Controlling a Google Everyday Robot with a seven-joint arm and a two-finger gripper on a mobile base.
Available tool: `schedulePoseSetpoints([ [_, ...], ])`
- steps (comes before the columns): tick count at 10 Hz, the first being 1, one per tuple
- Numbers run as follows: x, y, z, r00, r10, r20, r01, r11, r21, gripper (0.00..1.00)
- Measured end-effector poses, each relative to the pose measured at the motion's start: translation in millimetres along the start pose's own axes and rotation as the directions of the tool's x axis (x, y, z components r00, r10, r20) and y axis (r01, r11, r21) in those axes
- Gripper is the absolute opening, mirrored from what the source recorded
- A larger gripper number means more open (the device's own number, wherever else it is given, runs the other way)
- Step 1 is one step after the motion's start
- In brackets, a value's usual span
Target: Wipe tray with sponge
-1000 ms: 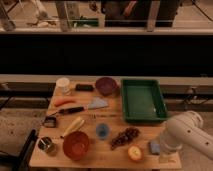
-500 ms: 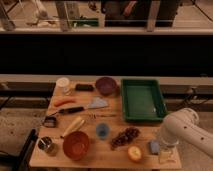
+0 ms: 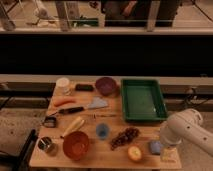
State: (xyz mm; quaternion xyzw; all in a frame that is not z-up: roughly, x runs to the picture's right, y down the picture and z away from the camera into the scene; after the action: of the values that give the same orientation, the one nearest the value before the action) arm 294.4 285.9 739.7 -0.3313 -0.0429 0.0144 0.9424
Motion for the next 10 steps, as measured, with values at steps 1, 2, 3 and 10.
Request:
schedulePoseSetpoints([
  [1,3.7,-2.2,1.2,1.000,0.003,0.003,-0.003,1.000,0.007,0.80],
  [2,7.1,-4.2,2.2,1.000,0.004,0.008,-0.004,1.000,0.015,0.80],
  [3,14.9,-3.4,3.8,1.000,0.012,0.015,-0.013,1.000,0.022,0.80],
  [10,34.3,-5.3,20.6,0.999,0.028,0.041,-0.029,0.999,0.029,0.80],
])
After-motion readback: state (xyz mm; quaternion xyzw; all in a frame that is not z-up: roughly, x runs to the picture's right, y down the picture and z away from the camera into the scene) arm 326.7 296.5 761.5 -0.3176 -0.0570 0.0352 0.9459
